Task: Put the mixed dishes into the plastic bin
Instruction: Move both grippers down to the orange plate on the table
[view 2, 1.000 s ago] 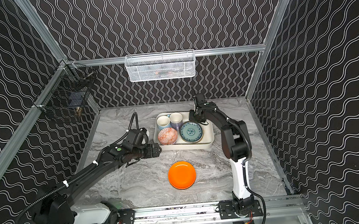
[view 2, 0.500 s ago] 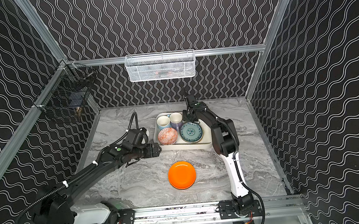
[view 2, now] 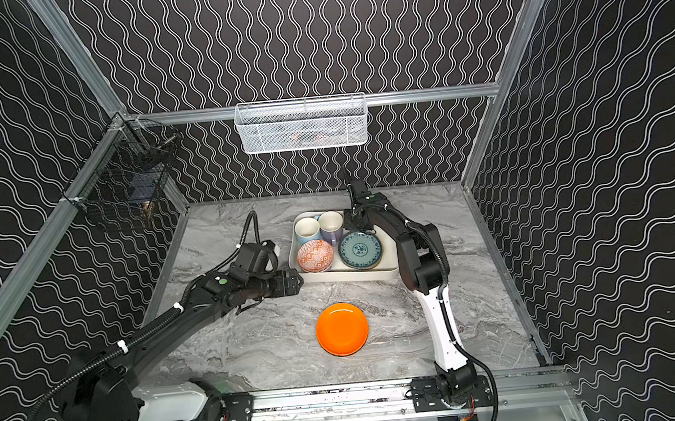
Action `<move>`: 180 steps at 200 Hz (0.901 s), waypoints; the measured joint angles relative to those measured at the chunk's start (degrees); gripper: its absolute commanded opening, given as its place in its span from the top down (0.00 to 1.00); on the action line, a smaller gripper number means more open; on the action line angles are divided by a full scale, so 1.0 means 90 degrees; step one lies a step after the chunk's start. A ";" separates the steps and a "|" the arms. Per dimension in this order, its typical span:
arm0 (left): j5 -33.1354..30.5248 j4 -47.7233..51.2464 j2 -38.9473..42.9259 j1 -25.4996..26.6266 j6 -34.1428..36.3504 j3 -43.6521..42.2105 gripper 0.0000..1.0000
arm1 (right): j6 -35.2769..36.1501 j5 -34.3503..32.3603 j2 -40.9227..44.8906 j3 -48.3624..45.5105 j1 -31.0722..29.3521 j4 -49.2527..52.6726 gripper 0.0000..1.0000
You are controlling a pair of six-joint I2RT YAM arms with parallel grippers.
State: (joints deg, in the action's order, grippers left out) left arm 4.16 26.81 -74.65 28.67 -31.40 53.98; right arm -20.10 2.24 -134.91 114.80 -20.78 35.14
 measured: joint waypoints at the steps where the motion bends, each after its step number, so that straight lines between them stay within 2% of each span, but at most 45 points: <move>1: -0.0002 0.0000 0.0000 0.0000 0.0000 0.0000 0.01 | 0.0000 0.0000 0.0010 -0.0007 0.0000 0.0002 0.78; 27: -0.0022 0.0000 0.0032 -0.0005 0.0000 0.0000 0.01 | 0.0029 -0.0022 0.0381 -0.0134 -0.0002 0.0092 0.76; 49: -0.0046 0.0005 0.0039 -0.0005 0.0002 0.0000 0.02 | 0.0073 -0.0029 0.1086 -0.0488 -0.0007 0.0058 0.67; 83: -0.0068 -0.0029 0.0267 -0.0005 0.0000 -0.0172 0.02 | 0.0117 -0.0061 0.3004 -0.1897 -0.0068 -0.0170 0.64; 115: 0.0051 -0.0168 0.0607 0.0075 -0.0102 -0.0801 0.10 | -0.0068 0.0223 0.4753 -0.3929 -0.0175 -0.0534 0.65; 152: -0.0022 -0.0272 0.0763 0.0988 -0.0486 -0.1428 0.21 | -0.0544 0.0510 0.6285 -0.6528 -0.0799 -0.0770 0.67; 180: -0.0282 -0.0464 0.0670 0.1717 -0.0818 -0.1681 0.26 | -0.0971 0.0653 0.7079 -0.7893 -0.1132 -0.0991 0.68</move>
State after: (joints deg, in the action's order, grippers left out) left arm 1.63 22.63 -68.62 44.12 -38.76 38.85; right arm -28.84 8.12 -71.20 43.77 -30.96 26.22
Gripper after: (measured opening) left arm 0.759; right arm 0.323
